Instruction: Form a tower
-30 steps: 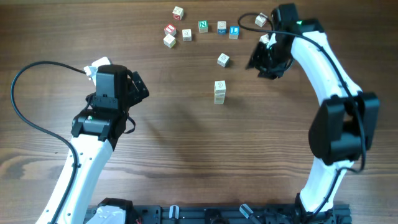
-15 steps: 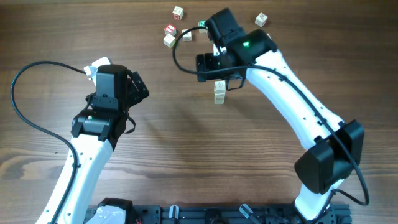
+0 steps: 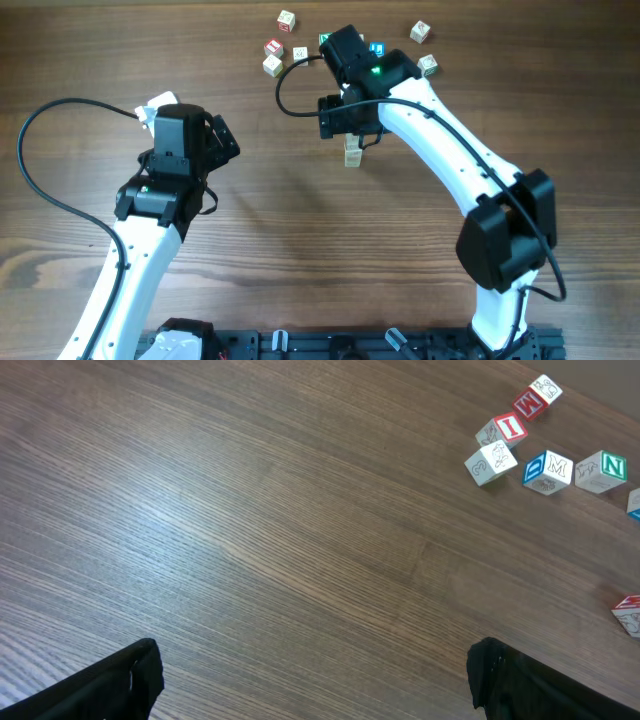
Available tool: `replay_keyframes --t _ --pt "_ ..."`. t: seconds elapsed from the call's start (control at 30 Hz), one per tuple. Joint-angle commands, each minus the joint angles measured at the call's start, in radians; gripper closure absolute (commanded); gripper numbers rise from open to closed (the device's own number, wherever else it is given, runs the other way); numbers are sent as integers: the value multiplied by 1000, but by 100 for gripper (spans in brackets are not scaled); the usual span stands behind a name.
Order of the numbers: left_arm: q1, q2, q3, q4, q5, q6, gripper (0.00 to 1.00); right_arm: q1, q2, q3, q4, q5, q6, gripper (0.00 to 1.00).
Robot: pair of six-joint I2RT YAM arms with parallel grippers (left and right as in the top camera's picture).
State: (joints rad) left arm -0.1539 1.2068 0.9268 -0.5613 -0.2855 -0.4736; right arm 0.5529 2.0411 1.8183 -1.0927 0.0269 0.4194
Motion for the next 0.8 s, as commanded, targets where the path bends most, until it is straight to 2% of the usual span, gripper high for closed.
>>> replay_keyframes --t 0.0,0.23,0.77 --pt "7 -6 5 3 5 -10 0 0 47 6 -22 -10 30 23" --pt "7 -6 5 3 5 -10 0 0 48 5 -32 -55 59 31" --pt "7 -6 5 3 5 -10 0 0 50 -47 -29 -54 78 34"
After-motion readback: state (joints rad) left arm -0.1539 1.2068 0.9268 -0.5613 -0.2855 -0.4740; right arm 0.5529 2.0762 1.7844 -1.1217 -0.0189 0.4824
